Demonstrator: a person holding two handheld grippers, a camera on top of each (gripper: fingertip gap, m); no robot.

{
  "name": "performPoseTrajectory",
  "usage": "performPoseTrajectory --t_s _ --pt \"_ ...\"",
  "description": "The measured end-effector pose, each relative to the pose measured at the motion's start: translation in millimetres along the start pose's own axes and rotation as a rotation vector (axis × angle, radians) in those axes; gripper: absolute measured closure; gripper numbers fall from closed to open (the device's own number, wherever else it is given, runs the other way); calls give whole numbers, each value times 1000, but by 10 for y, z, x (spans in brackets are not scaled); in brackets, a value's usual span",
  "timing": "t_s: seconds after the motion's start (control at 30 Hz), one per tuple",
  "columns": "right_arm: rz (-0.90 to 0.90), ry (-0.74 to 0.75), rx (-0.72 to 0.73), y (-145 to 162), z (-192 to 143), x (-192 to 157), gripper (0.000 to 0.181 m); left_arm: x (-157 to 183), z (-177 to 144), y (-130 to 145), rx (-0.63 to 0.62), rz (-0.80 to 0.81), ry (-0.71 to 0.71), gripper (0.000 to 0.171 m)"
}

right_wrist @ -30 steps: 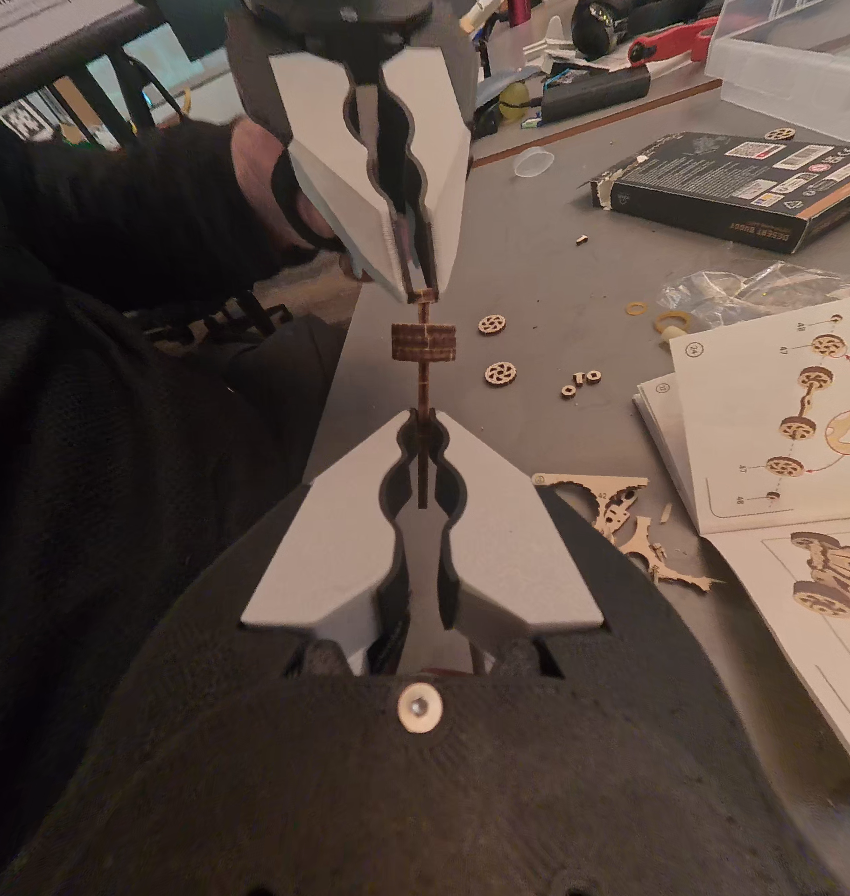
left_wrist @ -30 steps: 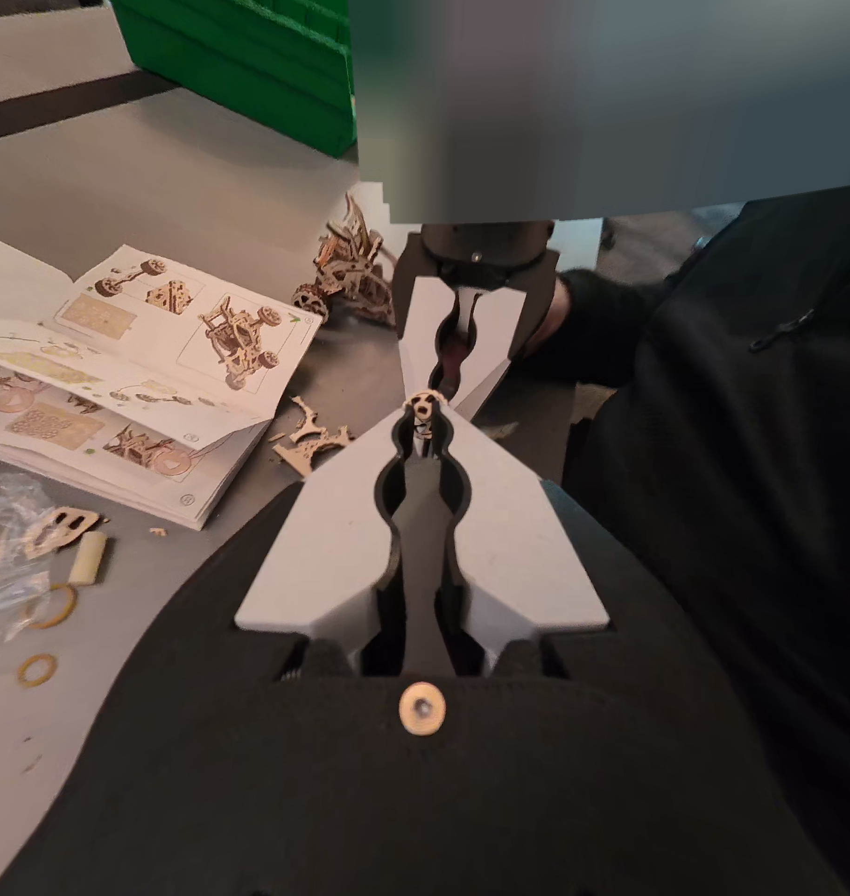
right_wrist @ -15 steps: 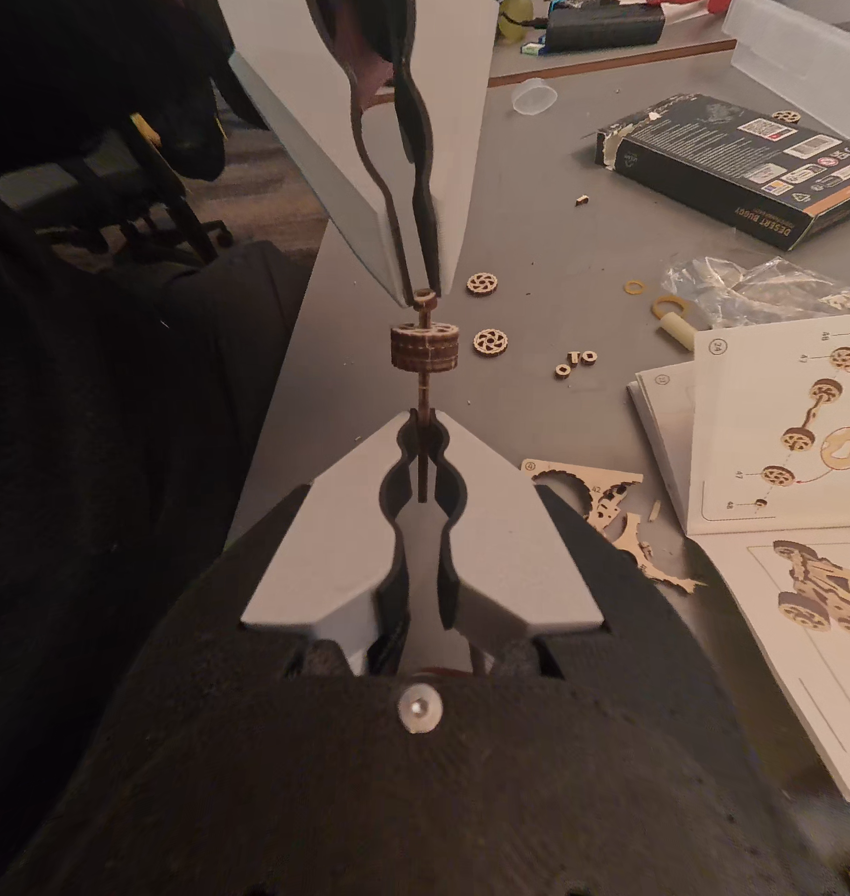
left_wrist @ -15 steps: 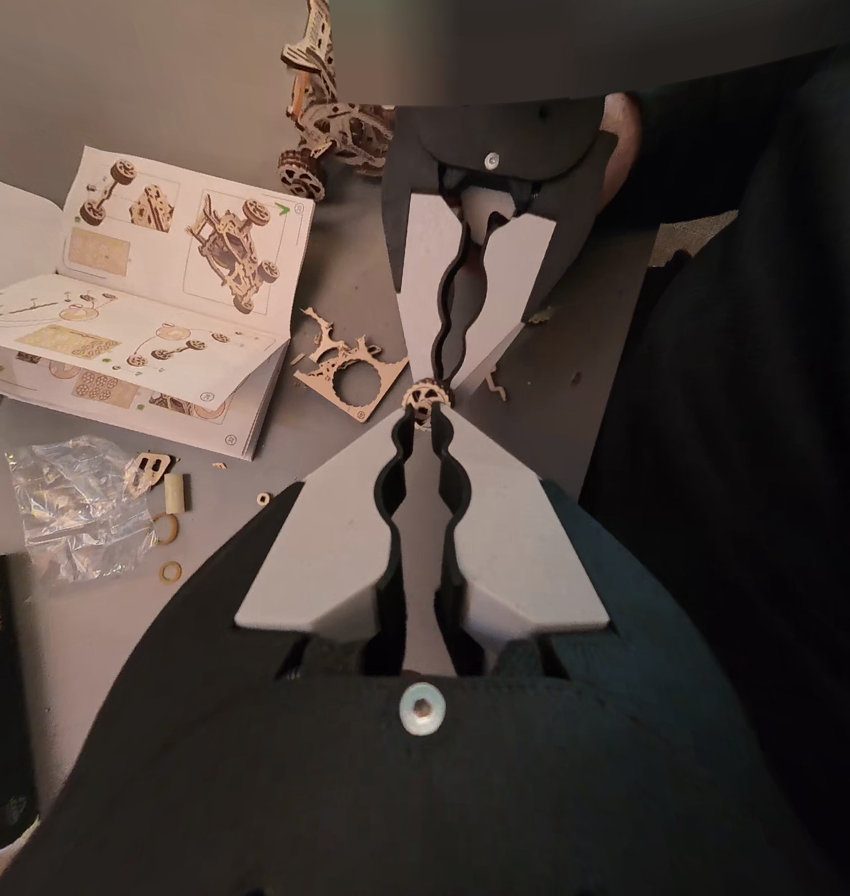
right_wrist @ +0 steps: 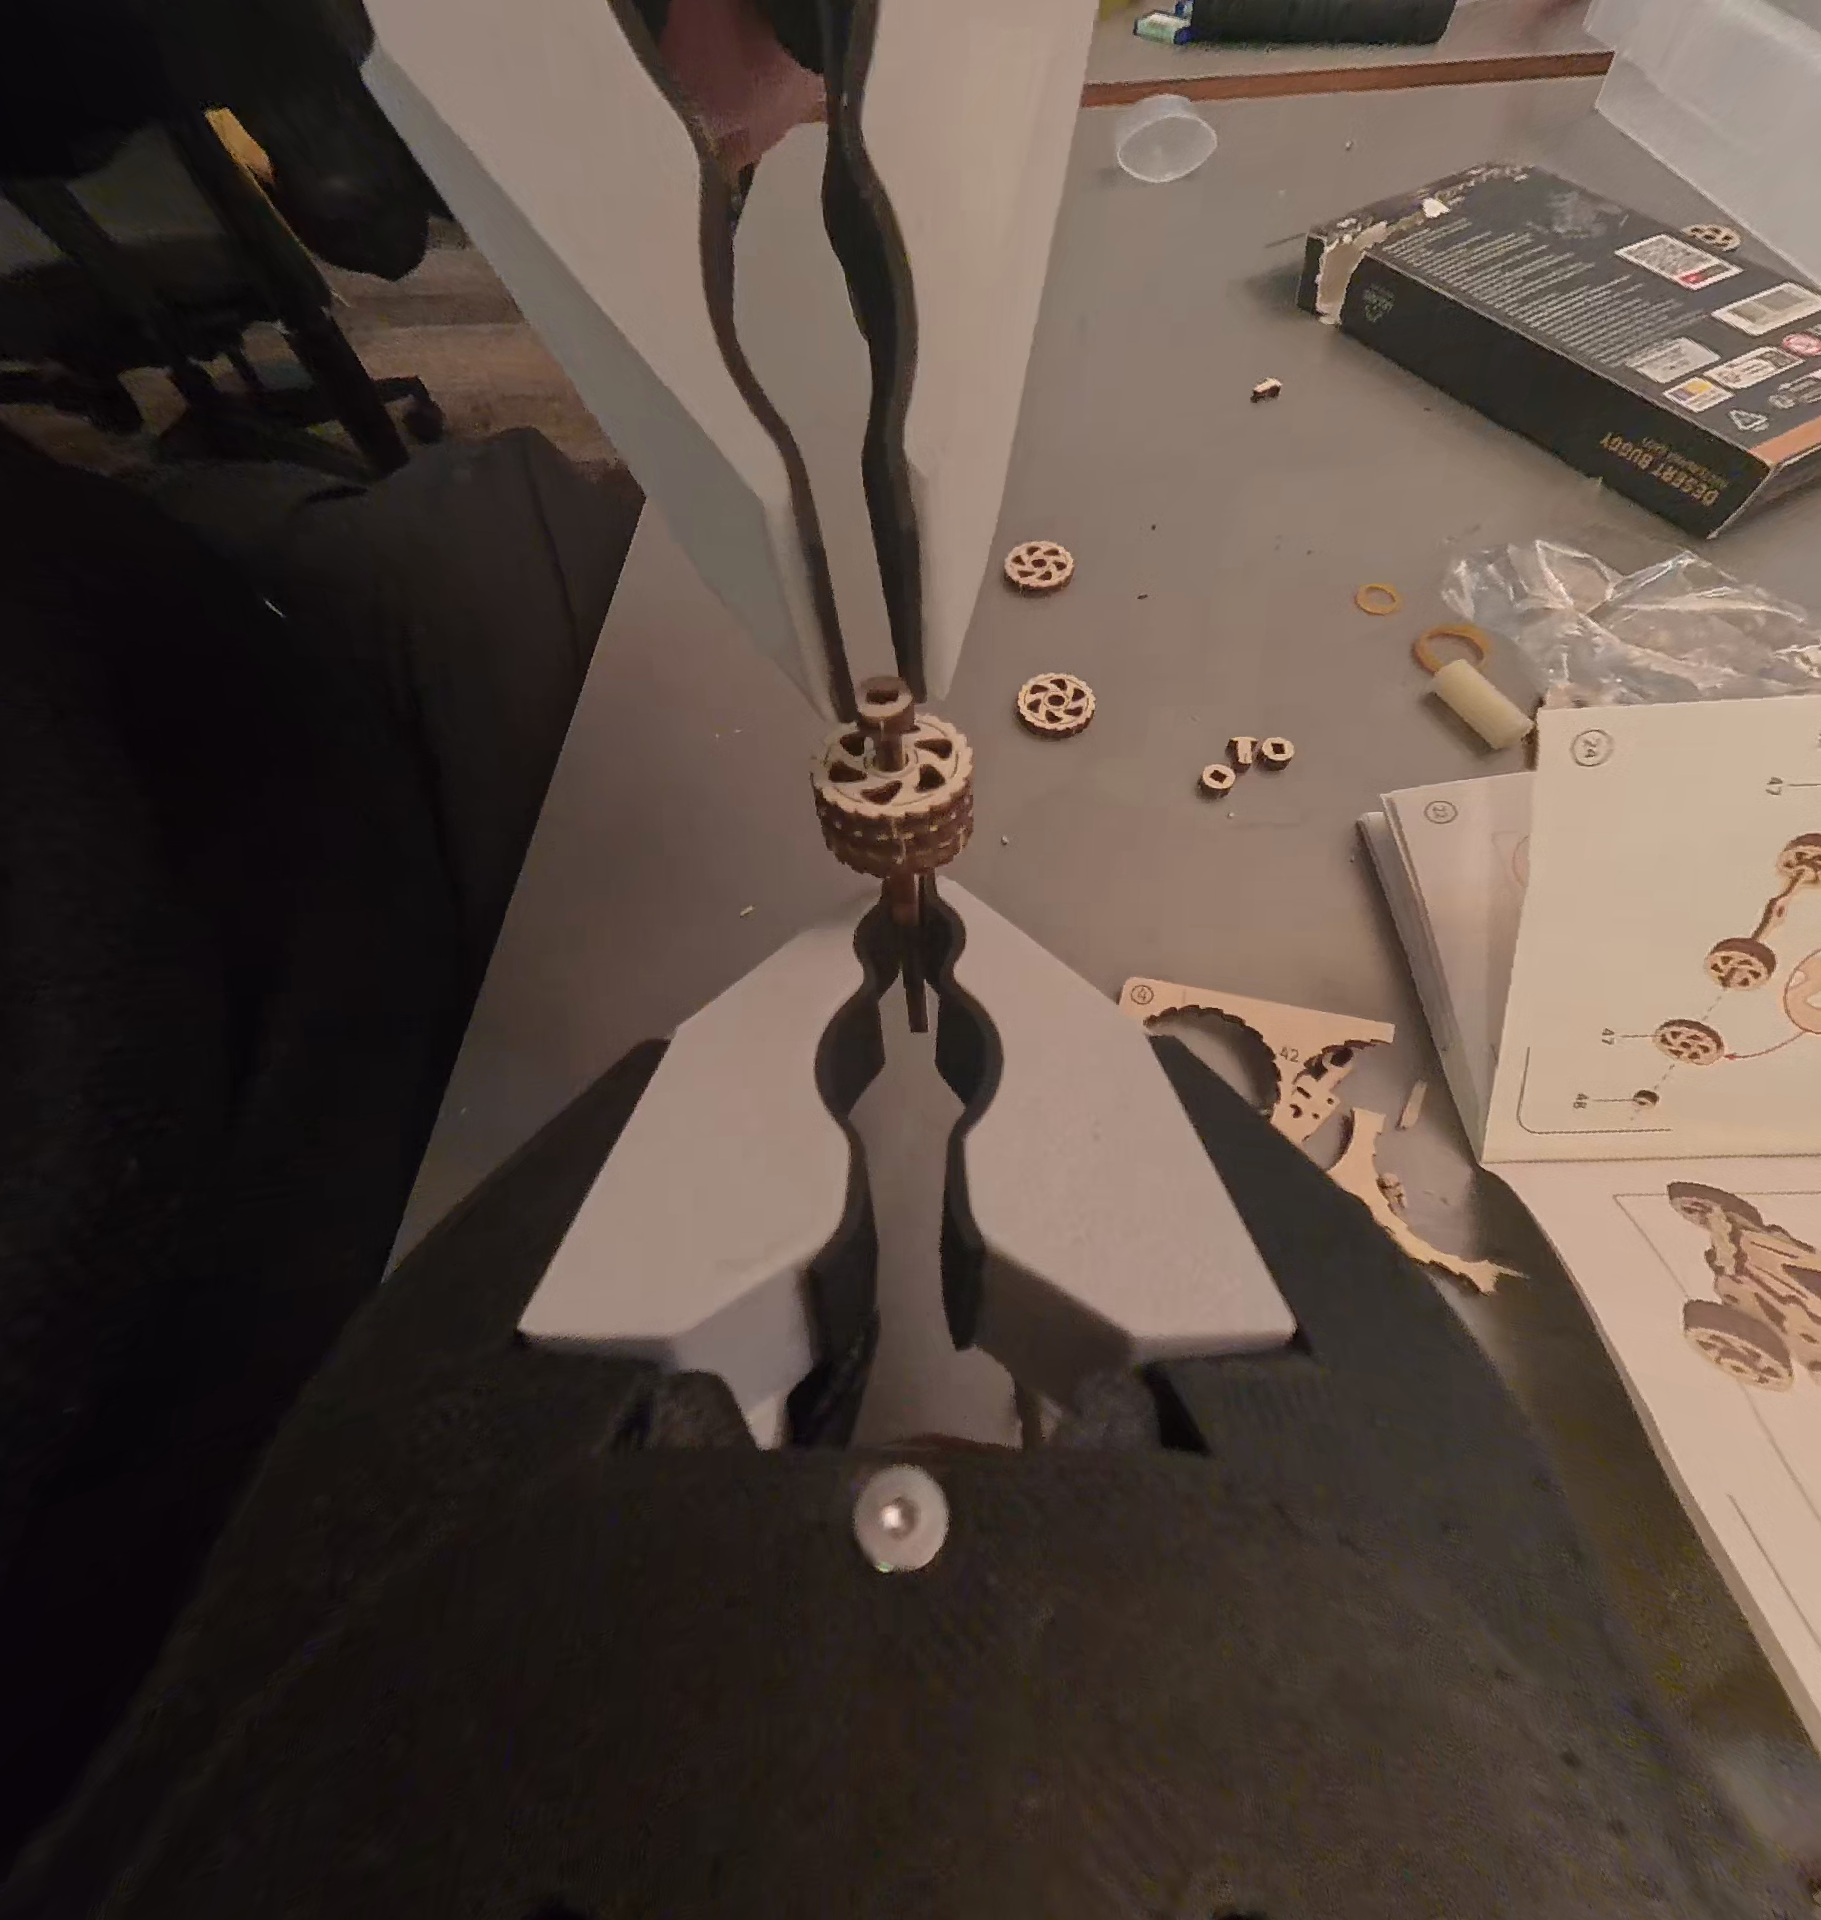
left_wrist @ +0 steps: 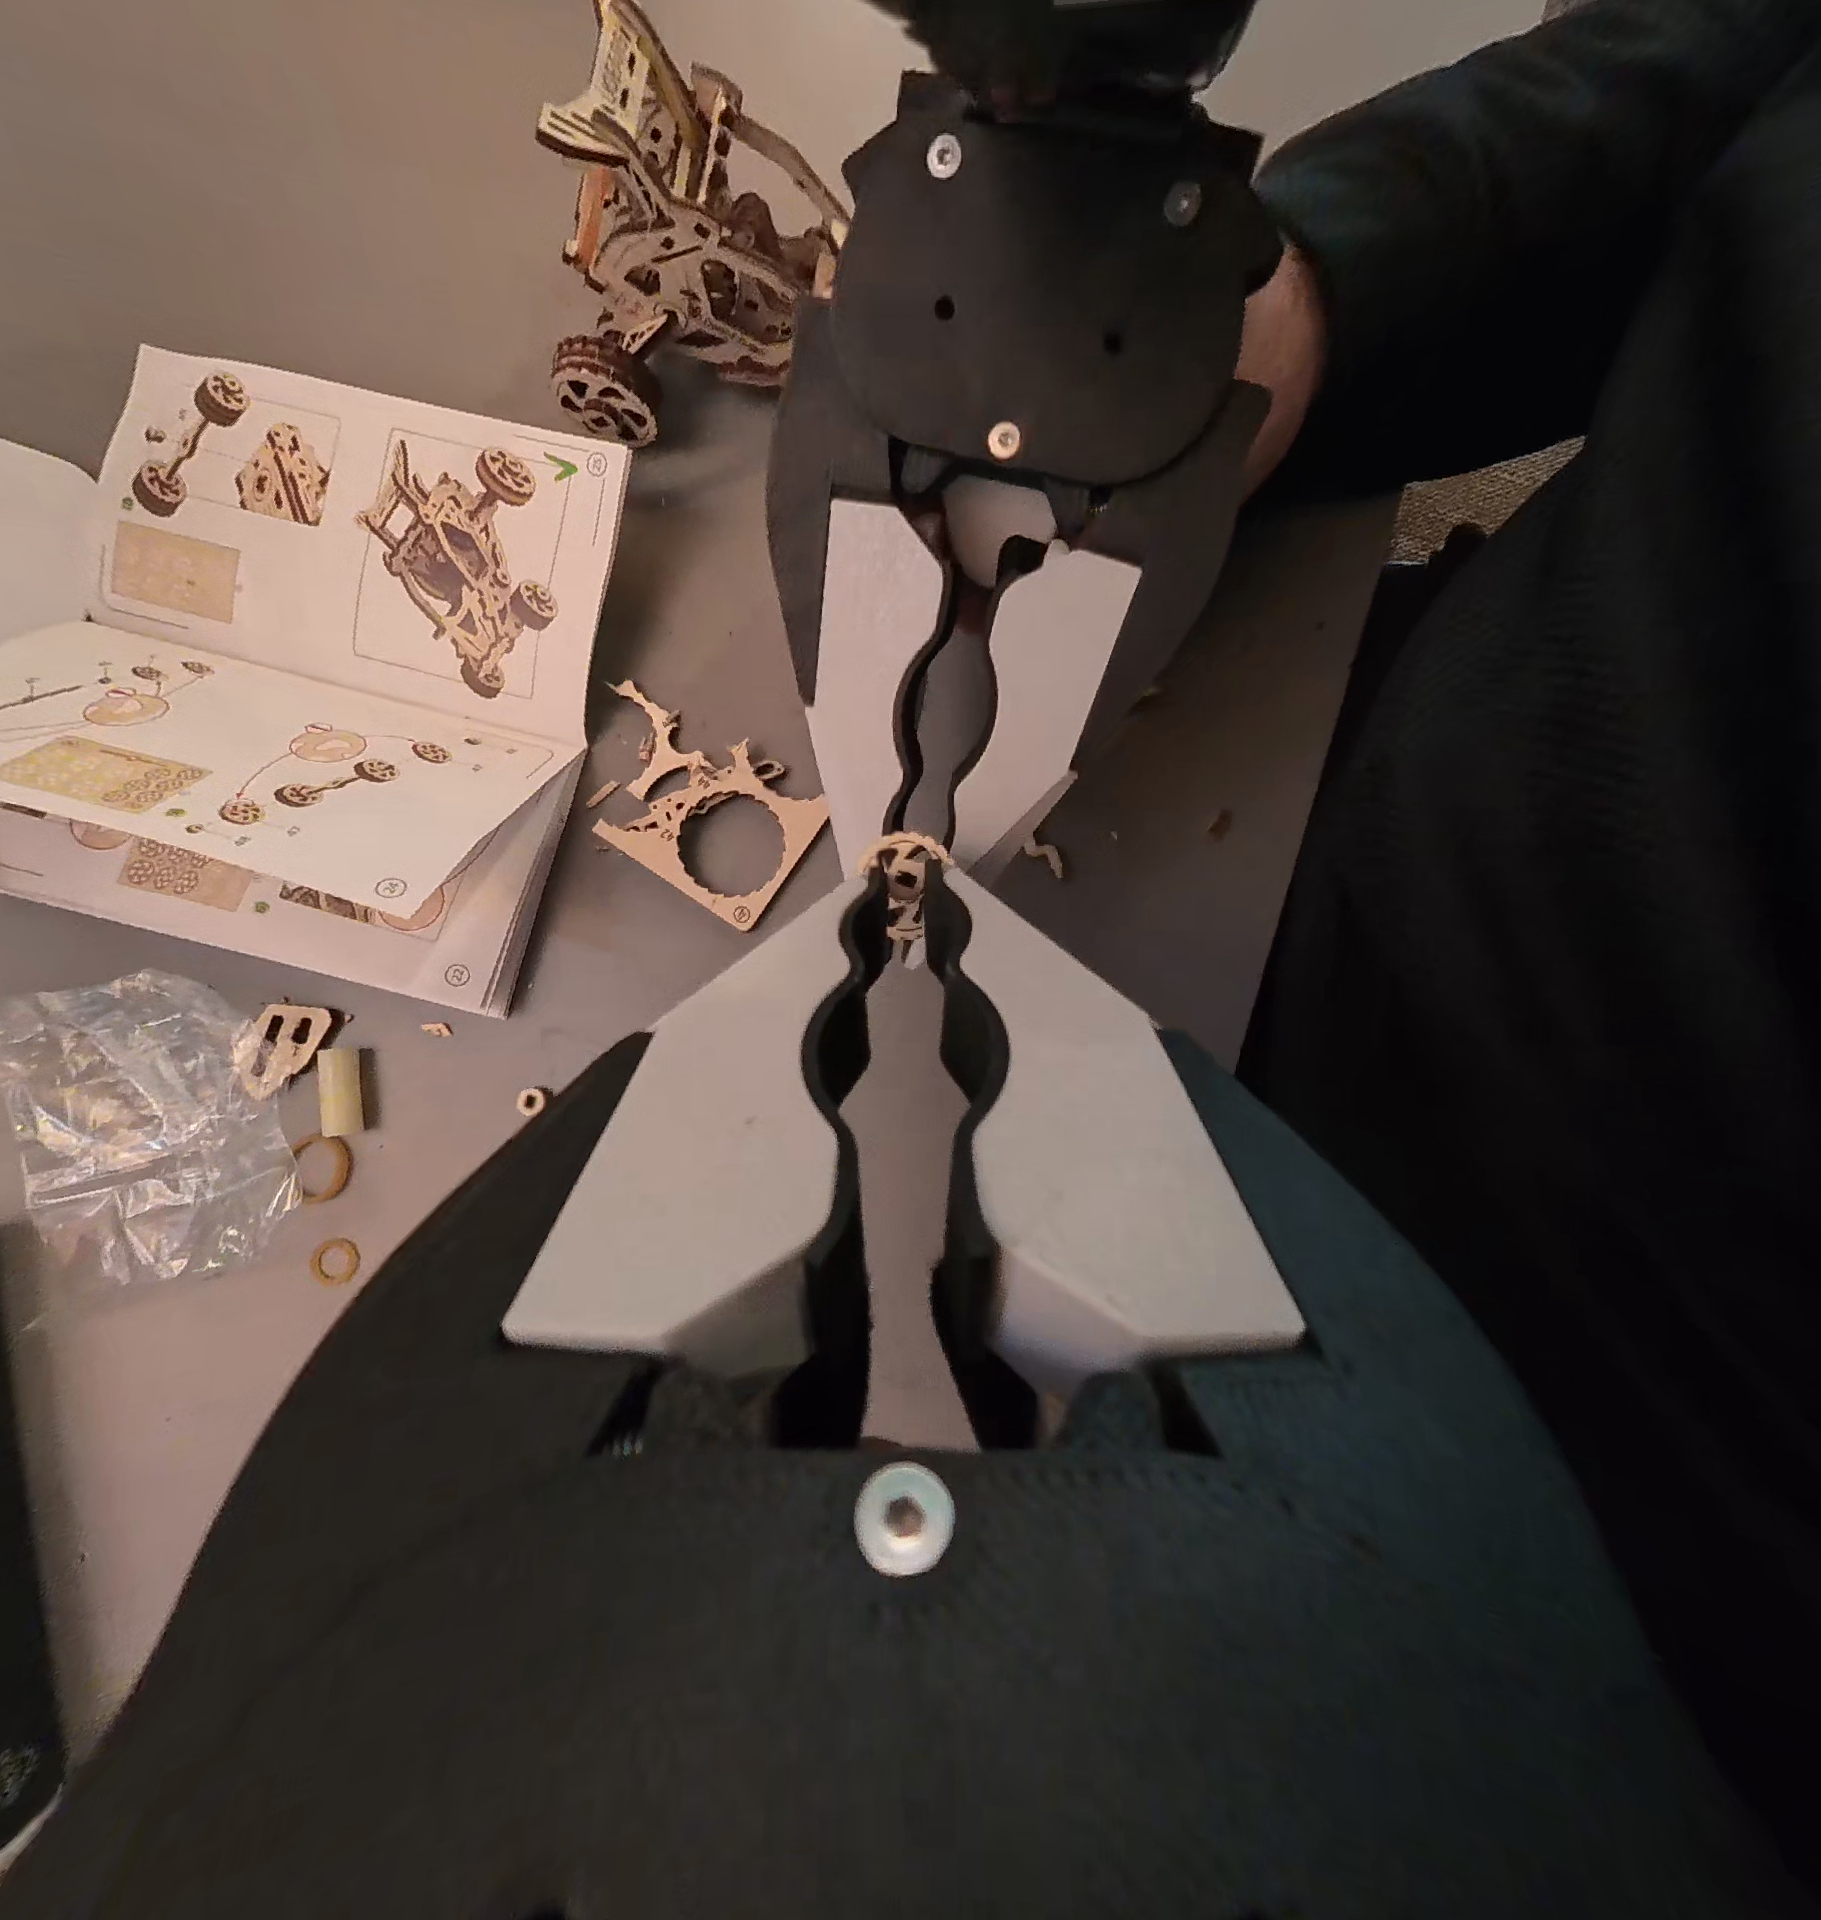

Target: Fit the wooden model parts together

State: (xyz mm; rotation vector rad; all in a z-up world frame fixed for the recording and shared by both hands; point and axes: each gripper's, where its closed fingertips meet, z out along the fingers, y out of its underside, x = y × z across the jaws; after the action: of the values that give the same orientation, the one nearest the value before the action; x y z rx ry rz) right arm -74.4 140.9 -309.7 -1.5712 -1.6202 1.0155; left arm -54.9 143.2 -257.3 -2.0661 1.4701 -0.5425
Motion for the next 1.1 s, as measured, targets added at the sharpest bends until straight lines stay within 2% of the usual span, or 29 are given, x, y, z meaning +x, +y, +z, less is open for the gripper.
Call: performPoseTrajectory --t_s 0.37,0.93,1.1 --pt "-29 4 -77 100 81 -27 181 24 151 126 -46 -6 -29 167" --pt "-56 16 -91 121 102 -25 181 19 168 169 -23 -11 -39 167" --pt "-56 16 -93 119 112 -21 181 8 161 181 96 -91 -19 167"
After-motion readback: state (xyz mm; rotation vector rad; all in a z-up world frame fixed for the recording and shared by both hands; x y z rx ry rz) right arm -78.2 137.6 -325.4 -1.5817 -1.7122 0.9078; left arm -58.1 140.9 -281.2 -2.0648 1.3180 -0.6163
